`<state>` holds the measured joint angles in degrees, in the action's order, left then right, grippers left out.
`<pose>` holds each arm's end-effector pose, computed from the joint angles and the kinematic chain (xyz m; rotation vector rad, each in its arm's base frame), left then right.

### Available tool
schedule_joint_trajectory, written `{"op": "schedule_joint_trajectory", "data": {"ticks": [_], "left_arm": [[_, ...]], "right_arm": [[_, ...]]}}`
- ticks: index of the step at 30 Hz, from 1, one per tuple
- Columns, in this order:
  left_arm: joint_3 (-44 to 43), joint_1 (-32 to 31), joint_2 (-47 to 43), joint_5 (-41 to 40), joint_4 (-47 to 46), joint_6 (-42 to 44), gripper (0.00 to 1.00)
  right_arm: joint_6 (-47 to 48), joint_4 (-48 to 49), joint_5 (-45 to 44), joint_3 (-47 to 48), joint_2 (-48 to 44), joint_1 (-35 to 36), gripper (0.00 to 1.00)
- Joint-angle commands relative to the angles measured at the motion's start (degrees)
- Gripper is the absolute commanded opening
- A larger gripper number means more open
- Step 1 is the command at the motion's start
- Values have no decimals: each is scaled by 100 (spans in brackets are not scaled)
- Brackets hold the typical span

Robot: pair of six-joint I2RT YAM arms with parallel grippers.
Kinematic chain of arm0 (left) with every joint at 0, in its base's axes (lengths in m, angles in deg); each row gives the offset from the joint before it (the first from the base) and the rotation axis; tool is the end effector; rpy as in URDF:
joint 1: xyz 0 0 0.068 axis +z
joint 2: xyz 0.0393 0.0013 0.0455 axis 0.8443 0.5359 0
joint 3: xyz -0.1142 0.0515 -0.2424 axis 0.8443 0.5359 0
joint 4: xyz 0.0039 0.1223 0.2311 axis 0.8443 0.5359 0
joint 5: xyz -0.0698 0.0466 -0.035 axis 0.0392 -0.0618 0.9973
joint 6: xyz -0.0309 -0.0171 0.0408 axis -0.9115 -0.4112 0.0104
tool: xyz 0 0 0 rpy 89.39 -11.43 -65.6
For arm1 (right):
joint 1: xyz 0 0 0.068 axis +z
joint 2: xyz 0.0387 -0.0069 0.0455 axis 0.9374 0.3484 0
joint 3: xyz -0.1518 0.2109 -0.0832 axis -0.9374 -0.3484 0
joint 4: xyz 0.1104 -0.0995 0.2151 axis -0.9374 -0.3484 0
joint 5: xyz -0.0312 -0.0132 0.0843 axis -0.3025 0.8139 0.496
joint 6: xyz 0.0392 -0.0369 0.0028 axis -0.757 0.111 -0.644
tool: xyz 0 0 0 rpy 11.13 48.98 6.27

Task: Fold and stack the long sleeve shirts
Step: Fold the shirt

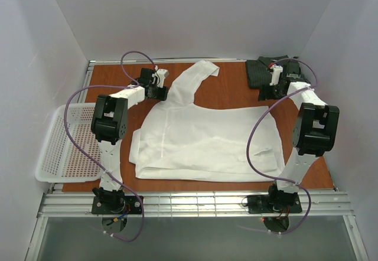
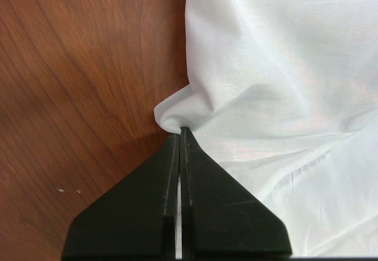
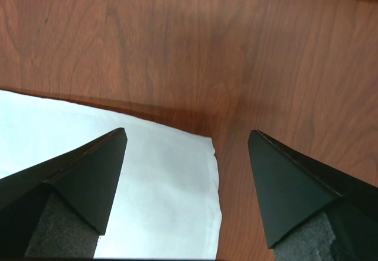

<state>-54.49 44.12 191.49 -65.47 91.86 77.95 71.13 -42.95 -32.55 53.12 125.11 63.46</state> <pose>0.4522 -0.1187 0.1437 0.4869 2.4461 -0.4294 0.4026 -0.0374 0.2186 -0.1949 2.4998 0.0815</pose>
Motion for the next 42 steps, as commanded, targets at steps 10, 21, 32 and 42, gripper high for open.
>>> {"op": "schedule_joint_trajectory", "data": {"ticks": [10, 21, 32, 42], "left_arm": [[144, -103, 83, 85, 269, 218, 0], [144, -103, 127, -170, 295, 289, 0], [117, -103, 144, -223, 295, 271, 0], [161, -103, -198, -627, 339, 368, 0]], "right_arm": [[715, -51, 404, 206, 576, -26, 70], [1154, -191, 755, 83, 681, -70, 63], [1172, -183, 711, 118, 963, -88, 48], [1049, -183, 791, 171, 753, -105, 1]]}}
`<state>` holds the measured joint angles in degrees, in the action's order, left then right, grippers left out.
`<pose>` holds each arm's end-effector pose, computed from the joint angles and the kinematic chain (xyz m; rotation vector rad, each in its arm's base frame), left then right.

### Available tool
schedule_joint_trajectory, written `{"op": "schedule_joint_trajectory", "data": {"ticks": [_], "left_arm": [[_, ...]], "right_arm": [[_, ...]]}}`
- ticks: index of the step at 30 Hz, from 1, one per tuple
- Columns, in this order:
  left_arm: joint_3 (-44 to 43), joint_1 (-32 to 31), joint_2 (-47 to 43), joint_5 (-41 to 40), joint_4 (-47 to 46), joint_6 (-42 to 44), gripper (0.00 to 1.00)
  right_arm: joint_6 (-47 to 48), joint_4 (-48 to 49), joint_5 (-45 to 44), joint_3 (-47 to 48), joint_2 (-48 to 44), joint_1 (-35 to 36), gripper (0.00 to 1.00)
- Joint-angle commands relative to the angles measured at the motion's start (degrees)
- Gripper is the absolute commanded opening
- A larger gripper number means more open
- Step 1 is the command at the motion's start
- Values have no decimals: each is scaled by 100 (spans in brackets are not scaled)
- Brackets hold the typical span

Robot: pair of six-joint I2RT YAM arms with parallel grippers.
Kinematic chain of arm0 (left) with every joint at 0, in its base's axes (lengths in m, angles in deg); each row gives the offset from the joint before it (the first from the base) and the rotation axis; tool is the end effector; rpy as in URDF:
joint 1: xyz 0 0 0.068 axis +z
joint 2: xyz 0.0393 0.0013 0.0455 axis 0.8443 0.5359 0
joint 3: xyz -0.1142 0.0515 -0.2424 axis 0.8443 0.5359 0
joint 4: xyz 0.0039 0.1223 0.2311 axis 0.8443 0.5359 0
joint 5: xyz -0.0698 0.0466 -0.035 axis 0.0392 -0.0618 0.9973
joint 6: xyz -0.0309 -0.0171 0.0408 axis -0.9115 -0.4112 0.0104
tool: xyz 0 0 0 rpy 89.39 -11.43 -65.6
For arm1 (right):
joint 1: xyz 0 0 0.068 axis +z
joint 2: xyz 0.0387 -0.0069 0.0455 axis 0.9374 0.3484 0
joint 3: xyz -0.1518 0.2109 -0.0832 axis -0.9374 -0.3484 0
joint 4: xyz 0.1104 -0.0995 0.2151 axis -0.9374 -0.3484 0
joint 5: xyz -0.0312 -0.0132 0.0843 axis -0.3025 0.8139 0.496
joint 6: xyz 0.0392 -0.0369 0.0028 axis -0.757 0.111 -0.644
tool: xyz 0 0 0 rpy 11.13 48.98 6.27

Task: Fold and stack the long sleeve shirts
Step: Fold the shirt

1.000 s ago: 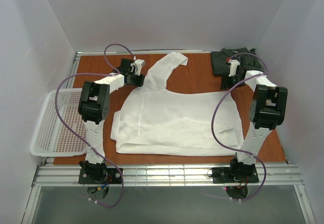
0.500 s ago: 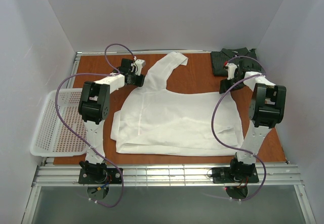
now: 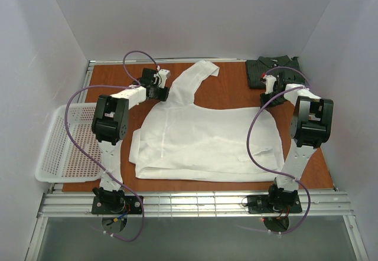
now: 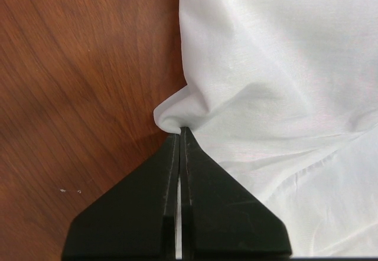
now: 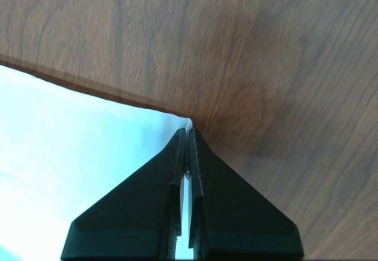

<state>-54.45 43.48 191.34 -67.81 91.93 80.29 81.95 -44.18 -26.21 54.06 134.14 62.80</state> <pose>0.4511 -0.1224 0.1443 0.5335 2.4359 -0.3660 0.4150 -0.0397 0.1614 -0.4501 2.5899 0.2000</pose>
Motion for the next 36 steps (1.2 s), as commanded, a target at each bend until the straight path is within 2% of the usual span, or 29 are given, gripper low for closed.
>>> {"op": "schedule_joint_trajectory", "data": {"ticks": [1, 8, 22, 30, 36], "left_arm": [[174, -39, -244, -437, 324, 108, 0], [648, -31, -1017, -1157, 69, -24, 0], [1913, -31, -2705, -1193, -344, -499, 0], [2819, -31, -3978, -1308, -371, -1026, 0], [3346, -39, -4516, -1132, -336, -1228, 0]], "right_arm": [[-59, -52, 148, 51, -186, -40, 1], [-331, 203, -2, -380, -782, -66, 1], [-1158, 994, 131, -1707, -2031, -101, 1], [-1413, 1223, -291, -2269, -2848, -101, 1], [-1334, 1232, -537, -2384, -3148, -93, 1]]}}
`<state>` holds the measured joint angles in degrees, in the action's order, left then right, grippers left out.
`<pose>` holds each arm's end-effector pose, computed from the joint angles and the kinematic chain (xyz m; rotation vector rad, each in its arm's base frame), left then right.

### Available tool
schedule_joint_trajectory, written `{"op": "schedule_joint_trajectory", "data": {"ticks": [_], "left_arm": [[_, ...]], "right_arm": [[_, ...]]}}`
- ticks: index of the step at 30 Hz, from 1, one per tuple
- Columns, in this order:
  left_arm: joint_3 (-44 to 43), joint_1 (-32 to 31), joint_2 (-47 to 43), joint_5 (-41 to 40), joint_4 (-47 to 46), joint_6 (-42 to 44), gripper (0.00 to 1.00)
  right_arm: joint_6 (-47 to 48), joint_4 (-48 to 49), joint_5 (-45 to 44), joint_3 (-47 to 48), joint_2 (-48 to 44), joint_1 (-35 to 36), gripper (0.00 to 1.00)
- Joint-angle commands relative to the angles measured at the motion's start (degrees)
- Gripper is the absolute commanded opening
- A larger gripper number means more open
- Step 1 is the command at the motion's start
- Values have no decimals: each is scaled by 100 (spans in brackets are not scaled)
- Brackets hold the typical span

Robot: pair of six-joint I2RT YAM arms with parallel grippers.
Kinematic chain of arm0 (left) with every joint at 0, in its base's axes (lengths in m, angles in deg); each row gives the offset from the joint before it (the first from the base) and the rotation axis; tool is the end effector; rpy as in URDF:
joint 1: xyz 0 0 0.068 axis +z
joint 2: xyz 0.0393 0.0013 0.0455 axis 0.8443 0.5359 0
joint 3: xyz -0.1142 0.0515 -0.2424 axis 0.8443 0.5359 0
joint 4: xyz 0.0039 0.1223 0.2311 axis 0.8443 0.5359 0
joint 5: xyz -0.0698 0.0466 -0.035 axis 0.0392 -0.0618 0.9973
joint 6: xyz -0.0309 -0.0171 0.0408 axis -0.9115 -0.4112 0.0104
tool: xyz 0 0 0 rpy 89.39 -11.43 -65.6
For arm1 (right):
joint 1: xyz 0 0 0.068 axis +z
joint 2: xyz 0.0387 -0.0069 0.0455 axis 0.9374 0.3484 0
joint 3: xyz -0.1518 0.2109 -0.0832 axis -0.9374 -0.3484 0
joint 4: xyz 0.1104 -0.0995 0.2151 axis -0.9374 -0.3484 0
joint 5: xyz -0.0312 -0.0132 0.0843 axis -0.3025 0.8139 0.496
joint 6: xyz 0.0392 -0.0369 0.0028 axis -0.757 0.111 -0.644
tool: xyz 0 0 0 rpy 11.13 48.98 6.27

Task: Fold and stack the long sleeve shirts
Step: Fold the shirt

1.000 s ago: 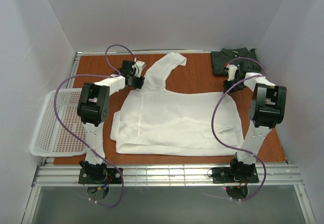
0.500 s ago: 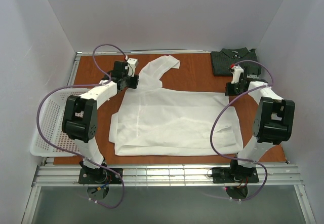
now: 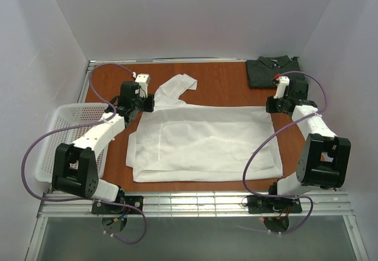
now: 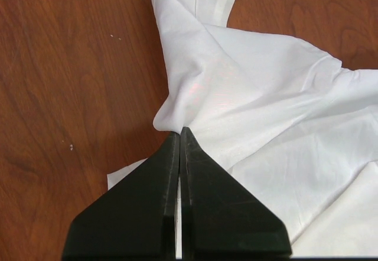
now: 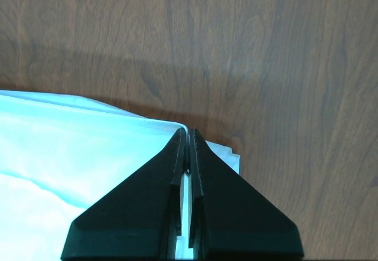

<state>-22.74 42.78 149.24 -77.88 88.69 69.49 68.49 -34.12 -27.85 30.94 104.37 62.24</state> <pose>0.3054 -0.0833 0.2497 0.2327 2.2576 -0.2615 0.3173 -0.0321 0.2323 -0.1571 2.3636 0.1586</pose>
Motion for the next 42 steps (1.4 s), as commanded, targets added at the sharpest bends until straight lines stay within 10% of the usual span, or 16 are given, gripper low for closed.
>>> {"op": "schedule_joint_trajectory", "data": {"ticks": [1, 28, 35, 42], "left_arm": [[219, 31, -385, -98, -3, -184, 0], [2127, 31, -1625, 570, 1016, -2091, 1], [2145, 31, -1985, 500, 1368, -2565, 24], [1803, 31, -2460, 799, 1421, -2689, 81]], "right_arm": [[39, 226, -382, -124, -180, -27, 1], [-1305, 499, -857, -1917, -1234, 17, 7], [-1999, 683, -708, -2445, -1875, 43, 27], [-2325, 727, -603, -2471, -2965, 640, 55]]}}
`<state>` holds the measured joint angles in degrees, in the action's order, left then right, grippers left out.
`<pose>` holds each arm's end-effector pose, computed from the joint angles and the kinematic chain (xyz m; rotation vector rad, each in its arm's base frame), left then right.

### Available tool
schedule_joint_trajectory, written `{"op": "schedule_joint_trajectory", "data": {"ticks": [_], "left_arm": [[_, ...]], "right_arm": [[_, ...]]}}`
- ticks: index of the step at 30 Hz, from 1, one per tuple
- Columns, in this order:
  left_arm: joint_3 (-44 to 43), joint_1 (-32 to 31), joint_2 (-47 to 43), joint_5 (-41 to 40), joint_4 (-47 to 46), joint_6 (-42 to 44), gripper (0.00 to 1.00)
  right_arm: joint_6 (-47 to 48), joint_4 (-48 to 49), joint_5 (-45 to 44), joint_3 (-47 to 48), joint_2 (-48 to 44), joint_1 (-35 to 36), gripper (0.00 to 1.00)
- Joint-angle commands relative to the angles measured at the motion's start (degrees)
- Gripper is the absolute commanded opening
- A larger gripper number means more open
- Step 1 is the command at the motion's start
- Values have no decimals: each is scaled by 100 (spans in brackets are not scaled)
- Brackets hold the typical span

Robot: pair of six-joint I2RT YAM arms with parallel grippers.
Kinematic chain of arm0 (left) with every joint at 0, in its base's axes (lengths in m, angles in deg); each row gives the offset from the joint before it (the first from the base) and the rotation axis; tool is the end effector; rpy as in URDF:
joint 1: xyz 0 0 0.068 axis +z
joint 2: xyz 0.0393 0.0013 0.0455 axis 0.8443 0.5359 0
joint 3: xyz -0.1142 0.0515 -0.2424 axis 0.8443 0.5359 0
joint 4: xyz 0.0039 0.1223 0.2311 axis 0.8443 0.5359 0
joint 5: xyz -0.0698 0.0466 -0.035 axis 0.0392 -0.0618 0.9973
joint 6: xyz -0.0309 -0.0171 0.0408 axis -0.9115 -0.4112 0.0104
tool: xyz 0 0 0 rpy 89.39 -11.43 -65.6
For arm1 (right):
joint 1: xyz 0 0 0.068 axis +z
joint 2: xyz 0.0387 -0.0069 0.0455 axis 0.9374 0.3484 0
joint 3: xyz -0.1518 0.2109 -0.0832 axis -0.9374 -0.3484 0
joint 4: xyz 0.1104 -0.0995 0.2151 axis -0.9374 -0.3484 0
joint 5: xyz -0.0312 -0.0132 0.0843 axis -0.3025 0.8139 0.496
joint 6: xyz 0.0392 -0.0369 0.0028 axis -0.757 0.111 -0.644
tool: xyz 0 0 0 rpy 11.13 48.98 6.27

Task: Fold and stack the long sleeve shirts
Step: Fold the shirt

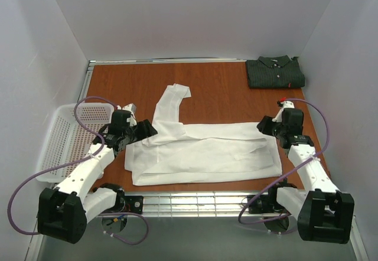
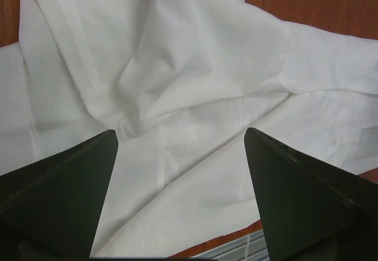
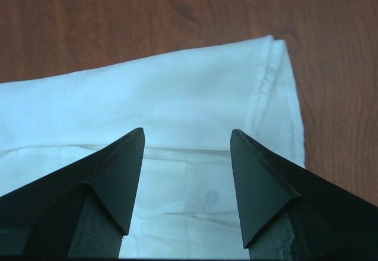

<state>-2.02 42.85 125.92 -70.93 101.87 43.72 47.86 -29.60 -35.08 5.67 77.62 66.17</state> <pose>0.1950 -0.0583 0.2121 -0.2615 2.4961 -0.5741 0.2123 -0.0083 0.2097 0.2299 2.2822 0.2117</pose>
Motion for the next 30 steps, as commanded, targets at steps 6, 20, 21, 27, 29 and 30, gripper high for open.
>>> {"op": "schedule_joint_trajectory", "data": {"ticks": [6, 20, 21, 27, 29, 30], "left_arm": [[-1262, 33, 1011, -28, -38, -50, 84], [-3749, 77, 4552, -222, -855, 679, 79], [-4107, 77, 4757, -196, -855, 775, 77], [-4893, 77, 5813, 51, -846, 1013, 65], [-4990, 77, 5901, 121, -838, 1048, 51], [-5007, 77, 5901, 199, -846, 1135, 43]], "right_arm": [[-534, 442, -45, 135, 156, 1038, 56], [-447, 434, -239, -481, 606, 1126, 53], [-333, 337, -222, -455, 519, 1187, 53], [-69, 90, -257, -252, 193, 1513, 54], [-60, 73, -265, -243, 35, 1566, 55], [-69, 81, -274, -243, -18, 1592, 55]]}}
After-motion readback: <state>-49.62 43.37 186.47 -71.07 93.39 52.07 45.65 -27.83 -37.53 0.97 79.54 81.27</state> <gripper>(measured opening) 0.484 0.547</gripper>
